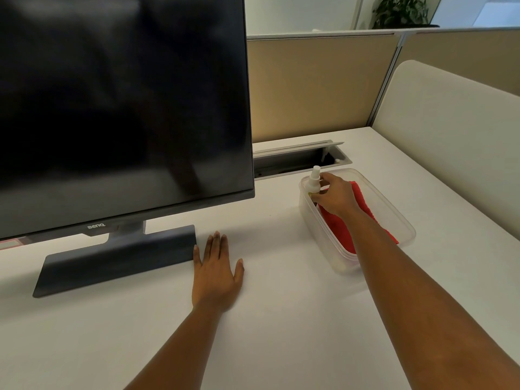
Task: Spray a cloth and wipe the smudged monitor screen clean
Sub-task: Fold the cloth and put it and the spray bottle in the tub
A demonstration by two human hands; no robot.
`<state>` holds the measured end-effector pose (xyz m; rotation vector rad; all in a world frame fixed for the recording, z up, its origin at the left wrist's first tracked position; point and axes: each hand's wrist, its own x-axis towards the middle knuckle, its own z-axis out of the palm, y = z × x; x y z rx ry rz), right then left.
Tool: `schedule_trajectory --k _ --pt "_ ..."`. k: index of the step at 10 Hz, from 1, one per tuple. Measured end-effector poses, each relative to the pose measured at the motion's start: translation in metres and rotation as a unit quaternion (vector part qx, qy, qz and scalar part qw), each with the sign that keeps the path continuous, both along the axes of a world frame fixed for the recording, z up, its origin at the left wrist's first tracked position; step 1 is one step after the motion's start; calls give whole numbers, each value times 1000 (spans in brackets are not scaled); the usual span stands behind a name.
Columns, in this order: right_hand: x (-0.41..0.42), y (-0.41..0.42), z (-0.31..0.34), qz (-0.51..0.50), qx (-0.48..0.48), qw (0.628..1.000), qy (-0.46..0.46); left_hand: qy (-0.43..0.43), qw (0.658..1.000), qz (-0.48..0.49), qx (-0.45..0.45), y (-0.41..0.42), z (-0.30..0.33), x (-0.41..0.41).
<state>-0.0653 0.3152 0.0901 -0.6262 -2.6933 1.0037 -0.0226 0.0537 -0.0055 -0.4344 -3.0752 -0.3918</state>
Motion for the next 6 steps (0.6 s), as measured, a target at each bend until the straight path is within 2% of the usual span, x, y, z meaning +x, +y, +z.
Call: schedule_trajectory --k 5,6 --pt "30 2 14 17 -40 999 5 -8 1000 -7 3 0 10 4" --pt "42 0 14 6 -7 1000 17 10 1000 -6 -21 1 12 7"
